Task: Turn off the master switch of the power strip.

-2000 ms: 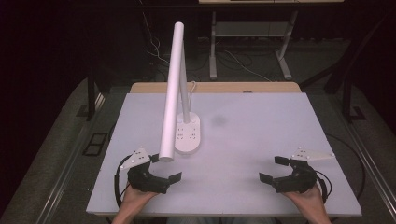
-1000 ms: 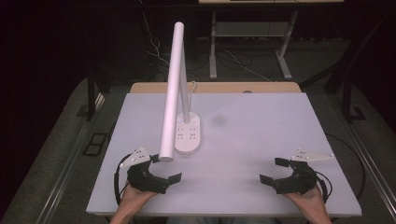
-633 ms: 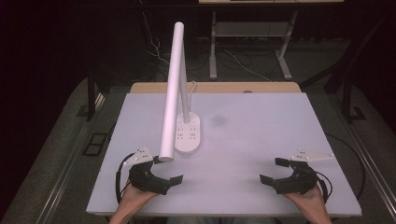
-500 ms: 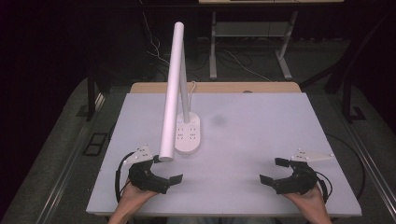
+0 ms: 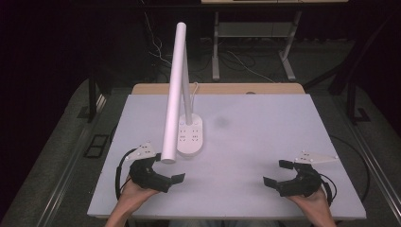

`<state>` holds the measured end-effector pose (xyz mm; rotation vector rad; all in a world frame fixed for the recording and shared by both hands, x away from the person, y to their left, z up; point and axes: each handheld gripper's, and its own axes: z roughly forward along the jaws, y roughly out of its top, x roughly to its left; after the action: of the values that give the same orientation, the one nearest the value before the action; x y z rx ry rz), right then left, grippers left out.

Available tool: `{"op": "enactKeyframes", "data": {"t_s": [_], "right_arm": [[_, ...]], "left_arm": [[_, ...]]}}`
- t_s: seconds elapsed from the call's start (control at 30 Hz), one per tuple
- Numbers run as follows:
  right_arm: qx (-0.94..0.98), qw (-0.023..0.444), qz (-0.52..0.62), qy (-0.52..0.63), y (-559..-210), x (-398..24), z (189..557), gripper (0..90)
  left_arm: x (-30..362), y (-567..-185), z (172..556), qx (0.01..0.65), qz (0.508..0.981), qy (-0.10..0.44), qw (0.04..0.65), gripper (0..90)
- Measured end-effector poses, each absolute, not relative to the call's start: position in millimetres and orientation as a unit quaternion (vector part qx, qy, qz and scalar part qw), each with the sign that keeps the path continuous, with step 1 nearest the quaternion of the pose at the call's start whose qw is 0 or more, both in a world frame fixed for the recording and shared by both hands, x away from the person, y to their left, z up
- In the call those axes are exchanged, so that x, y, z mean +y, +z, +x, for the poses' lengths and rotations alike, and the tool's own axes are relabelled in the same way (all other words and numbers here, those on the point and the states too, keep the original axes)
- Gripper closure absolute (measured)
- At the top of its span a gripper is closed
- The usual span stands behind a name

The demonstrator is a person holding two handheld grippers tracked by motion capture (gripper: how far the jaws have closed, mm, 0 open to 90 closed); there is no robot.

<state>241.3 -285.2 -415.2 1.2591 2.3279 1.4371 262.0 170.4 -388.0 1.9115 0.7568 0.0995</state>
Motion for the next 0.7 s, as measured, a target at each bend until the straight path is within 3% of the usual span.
{"op": "enactKeyframes", "data": {"t_s": [0.7], "right_arm": [[0.771, 0.067, 0.420, 0.475, -416, -287, 242, 0.0]], "left_arm": [[180, -370, 283, 0.320, 0.796, 0.047, 0.511, 0.0]]}}
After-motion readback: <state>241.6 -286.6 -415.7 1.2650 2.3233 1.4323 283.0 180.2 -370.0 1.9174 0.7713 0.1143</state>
